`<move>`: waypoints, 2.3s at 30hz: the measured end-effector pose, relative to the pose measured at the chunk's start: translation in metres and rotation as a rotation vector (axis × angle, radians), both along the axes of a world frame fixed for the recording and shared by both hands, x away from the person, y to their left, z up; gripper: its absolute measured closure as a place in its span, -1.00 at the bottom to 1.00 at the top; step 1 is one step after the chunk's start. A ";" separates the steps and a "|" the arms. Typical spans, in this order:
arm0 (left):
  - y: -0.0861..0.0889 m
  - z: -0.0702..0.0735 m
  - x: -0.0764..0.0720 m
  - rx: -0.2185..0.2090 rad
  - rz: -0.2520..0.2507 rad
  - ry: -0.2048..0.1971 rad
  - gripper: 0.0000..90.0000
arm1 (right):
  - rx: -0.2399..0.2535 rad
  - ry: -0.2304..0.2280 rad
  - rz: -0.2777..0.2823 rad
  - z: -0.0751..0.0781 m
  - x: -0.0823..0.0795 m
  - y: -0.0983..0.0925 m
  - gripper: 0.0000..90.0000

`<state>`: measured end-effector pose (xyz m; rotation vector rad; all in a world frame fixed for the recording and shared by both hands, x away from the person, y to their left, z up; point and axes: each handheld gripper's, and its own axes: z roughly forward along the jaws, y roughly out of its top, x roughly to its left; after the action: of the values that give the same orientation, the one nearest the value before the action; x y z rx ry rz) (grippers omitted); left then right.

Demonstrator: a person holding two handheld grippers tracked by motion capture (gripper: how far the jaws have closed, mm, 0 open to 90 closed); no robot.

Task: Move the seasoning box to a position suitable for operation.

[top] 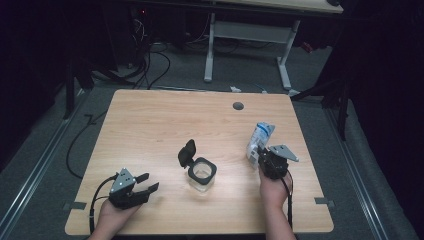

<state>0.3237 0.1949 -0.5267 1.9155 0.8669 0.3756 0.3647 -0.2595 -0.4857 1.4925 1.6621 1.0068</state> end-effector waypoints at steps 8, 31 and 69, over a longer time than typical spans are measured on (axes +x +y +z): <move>0.001 0.000 0.000 -0.007 0.003 0.002 0.00 | 0.016 0.005 0.030 0.000 0.001 -0.002 0.88; 0.000 -0.002 0.001 -0.001 0.002 -0.003 -0.04 | -0.016 0.011 0.064 0.002 -0.001 0.000 0.88; -0.008 -0.001 -0.005 -0.003 -0.050 -0.026 -0.04 | -0.007 0.123 0.246 0.021 -0.054 -0.009 0.93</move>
<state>0.3189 0.1866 -0.5273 1.9222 0.8002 0.3681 0.3103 -0.2682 -0.4647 1.3931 1.9717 1.0540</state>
